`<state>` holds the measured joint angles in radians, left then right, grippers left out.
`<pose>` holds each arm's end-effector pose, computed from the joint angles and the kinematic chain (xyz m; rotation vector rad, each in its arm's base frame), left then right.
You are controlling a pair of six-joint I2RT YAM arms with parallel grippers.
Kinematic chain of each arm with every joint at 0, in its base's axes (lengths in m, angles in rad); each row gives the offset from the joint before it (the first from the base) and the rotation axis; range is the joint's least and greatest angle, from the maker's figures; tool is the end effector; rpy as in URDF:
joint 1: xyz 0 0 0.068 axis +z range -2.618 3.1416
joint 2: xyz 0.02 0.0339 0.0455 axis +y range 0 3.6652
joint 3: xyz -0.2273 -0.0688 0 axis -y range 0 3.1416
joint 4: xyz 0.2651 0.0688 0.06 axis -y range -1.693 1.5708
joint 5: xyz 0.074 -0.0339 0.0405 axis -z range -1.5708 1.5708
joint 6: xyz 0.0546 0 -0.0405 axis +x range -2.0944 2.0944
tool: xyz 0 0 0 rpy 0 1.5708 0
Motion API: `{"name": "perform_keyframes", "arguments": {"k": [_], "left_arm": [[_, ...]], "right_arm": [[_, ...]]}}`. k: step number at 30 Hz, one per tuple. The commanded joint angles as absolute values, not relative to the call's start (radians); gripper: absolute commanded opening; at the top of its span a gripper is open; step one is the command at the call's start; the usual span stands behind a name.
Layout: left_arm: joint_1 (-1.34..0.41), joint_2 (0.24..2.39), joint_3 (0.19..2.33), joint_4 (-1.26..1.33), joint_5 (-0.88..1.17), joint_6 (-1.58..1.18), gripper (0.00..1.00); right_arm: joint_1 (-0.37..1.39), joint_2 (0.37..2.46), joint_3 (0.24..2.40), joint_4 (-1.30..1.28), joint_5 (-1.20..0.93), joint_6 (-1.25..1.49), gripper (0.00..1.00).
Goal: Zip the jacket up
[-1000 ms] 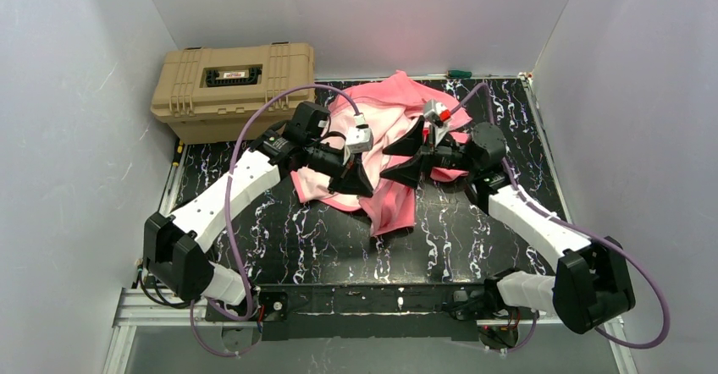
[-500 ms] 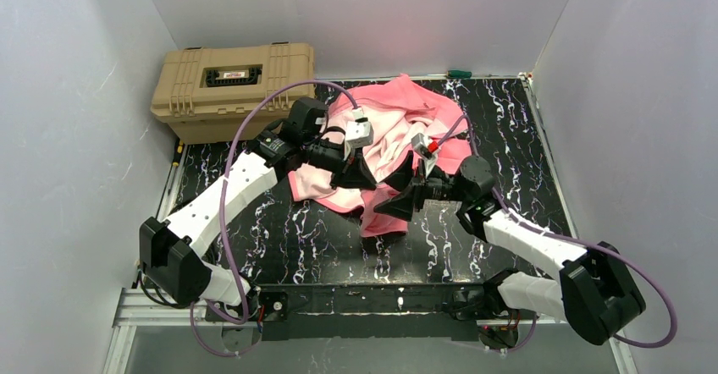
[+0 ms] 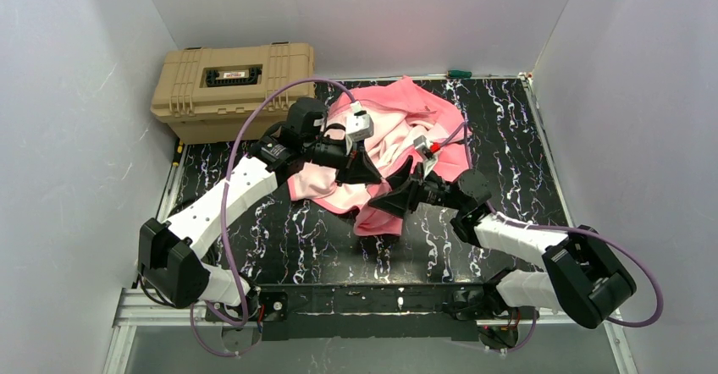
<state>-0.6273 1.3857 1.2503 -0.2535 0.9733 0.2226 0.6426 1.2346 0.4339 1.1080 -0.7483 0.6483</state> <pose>0.2535 -0.2395 0.3209 1.3633 1.4171 -1.2103 0.2029 0.1983 0.2140 -0.7189 1.3490 1.5297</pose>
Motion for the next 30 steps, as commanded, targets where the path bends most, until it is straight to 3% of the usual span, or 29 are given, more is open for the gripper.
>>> {"name": "perform_keyframes", "arguments": {"k": [1, 5, 6, 7, 8, 12, 13, 17, 30], "left_arm": [[-0.634, 1.321, 1.252, -0.235, 0.987, 0.234, 0.0], [-0.634, 1.296, 1.239, -0.278, 0.992, 0.27, 0.0], [-0.634, 1.293, 1.238, -0.288, 0.996, 0.269, 0.0], [-0.632, 1.291, 1.237, -0.298, 0.999, 0.265, 0.0], [-0.633, 1.29, 1.237, -0.31, 1.007, 0.259, 0.07], [-0.634, 1.289, 1.235, -0.35, 1.031, 0.23, 0.47], [-0.634, 1.29, 1.235, -0.357, 1.035, 0.228, 0.52], [-0.633, 1.299, 1.248, -0.388, 1.035, 0.234, 0.54], [-0.633, 1.341, 1.273, -0.404, 0.988, 0.236, 0.57]], "right_arm": [[0.643, 1.214, 0.401, 1.224, -0.724, 0.704, 0.53], [0.617, 1.136, 0.436, 1.015, -0.763, 0.598, 0.17], [0.614, 1.113, 0.456, 0.907, -0.765, 0.551, 0.02], [0.614, 1.094, 0.479, 0.819, -0.762, 0.502, 0.01], [0.614, 1.078, 0.504, 0.739, -0.762, 0.445, 0.01], [0.612, 1.07, 0.613, 0.42, -0.794, 0.238, 0.01], [0.612, 1.076, 0.643, 0.335, -0.809, 0.186, 0.01], [0.614, 1.072, 0.72, 0.053, -0.8, 0.01, 0.01], [0.666, 1.022, 0.851, -0.296, -0.6, -0.294, 0.01]]}}
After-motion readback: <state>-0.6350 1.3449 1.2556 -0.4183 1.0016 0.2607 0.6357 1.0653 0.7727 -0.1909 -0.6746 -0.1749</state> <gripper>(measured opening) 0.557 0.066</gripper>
